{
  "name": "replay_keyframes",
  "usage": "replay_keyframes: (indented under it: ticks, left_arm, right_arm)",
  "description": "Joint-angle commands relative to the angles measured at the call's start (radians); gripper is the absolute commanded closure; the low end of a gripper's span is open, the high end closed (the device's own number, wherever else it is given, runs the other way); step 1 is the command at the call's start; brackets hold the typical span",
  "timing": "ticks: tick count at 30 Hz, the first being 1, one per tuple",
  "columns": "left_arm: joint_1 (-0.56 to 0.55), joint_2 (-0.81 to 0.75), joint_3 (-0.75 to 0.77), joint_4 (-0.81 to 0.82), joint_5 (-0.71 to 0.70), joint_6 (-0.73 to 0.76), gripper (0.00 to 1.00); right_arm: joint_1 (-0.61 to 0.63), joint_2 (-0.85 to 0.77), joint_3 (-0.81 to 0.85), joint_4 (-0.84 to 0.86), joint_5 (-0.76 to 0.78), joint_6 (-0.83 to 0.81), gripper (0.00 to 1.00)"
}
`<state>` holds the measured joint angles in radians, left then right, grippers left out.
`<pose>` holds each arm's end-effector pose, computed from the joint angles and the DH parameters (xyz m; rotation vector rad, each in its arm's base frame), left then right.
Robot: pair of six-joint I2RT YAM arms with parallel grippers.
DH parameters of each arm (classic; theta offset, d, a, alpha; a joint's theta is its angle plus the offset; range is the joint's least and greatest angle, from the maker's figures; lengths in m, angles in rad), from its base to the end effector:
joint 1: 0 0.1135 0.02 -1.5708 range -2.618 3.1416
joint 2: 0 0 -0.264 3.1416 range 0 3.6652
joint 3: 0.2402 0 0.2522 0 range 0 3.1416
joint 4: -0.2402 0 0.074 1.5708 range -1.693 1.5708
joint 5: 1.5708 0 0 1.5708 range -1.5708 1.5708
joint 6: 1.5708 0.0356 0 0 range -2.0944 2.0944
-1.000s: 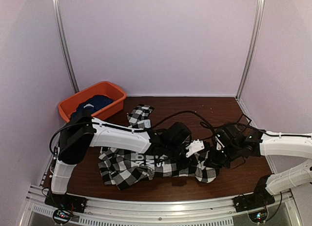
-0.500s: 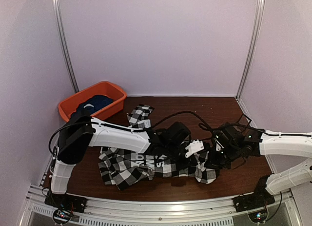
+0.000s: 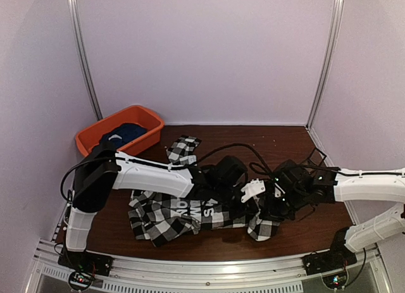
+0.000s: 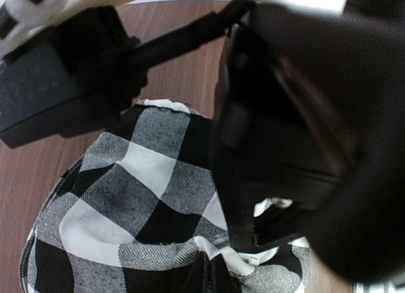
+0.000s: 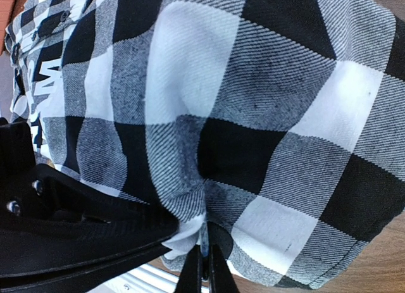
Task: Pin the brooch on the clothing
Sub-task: Pin the brooch at the center of the board.
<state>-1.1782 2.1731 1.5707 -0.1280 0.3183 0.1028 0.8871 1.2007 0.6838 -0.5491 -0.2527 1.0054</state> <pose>0.1755 -0.4530 0.1698 1.5900 1.8420 -0.8900 0.1318 0.1758 0.1958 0.0775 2.9333 0.8314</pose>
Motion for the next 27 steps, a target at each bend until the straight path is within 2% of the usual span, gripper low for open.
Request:
replay_keyframes:
  ticks: [1,19,20,24,27]
  left_arm:
    - [-0.014,0.013,-0.011,0.033,-0.022,-0.013,1.00]
    - [-0.014,-0.010,-0.035,0.021,-0.053,-0.015,1.00]
    - [-0.014,-0.011,-0.035,0.023,-0.055,-0.016,0.97]
    - [-0.014,-0.020,-0.041,0.021,-0.080,-0.019,0.74]
    - [-0.014,-0.027,-0.048,0.020,-0.100,-0.025,0.69]
  right_arm:
    - [0.035,-0.009,0.058,0.170,-0.086,-0.038,1.00]
    - [-0.016,-0.097,0.040,0.043,0.016,-0.060,1.00]
    - [-0.020,-0.100,0.036,0.039,0.019,-0.059,1.00]
    - [-0.043,-0.120,0.020,0.023,0.020,-0.060,1.00]
    - [-0.050,-0.132,0.012,0.007,0.023,-0.067,1.00]
